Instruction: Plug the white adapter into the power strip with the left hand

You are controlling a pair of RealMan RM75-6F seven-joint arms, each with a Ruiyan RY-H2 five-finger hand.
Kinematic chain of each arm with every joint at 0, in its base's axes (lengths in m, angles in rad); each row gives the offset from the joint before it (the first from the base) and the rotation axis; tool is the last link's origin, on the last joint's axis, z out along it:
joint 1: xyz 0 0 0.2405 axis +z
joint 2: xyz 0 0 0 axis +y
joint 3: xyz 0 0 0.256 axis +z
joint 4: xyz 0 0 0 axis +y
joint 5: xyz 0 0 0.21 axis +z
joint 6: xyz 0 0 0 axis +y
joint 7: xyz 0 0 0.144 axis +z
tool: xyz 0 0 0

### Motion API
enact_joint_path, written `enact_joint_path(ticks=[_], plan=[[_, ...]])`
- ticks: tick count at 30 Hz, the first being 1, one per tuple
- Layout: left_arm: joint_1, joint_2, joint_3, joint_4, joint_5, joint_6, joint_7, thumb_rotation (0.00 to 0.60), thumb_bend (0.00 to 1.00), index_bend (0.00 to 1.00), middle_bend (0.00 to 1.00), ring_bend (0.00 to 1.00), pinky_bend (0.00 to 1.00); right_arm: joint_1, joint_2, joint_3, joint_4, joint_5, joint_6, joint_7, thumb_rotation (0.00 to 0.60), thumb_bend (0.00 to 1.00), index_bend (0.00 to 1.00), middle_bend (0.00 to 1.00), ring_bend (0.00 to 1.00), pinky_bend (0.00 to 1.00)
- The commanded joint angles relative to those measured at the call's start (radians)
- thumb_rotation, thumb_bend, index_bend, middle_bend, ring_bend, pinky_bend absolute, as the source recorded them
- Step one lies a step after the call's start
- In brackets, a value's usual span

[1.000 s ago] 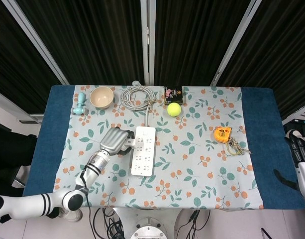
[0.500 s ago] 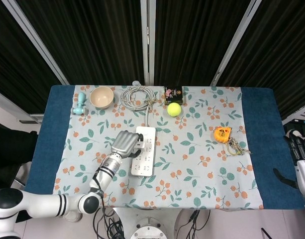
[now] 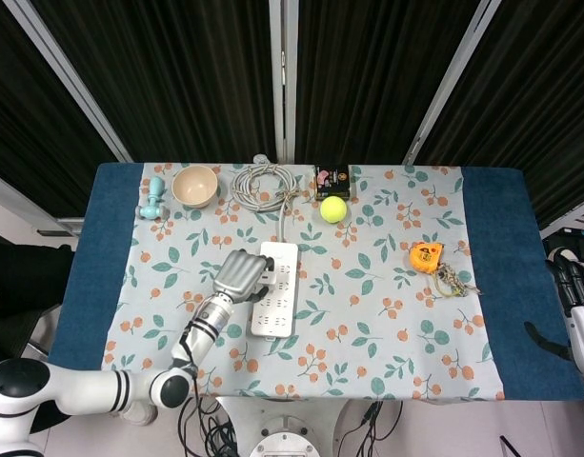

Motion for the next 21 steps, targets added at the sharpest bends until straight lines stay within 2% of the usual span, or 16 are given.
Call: enact_joint_path(ticks=[1,21], plan=[[-0.002,0.001,0.002,0.005,0.001,-0.003,-0.004,0.6,0.5,0.64,0.71,0.56,0.41,0.0,0.0,0.0,0.0,0.001,-0.001,-0.001,0.6,0.15,0.0,0.03,0.0,0.0],[-0.01,0.025,0.02,0.0,-0.01,-0.008,0.007,0.6,0.51,0.64,0.71,0.56,0.41,0.0,-0.003,-0.001,0.0,0.003,-0.003,-0.002,0.6,0.15,0.0,0.03,0.0,0.0]])
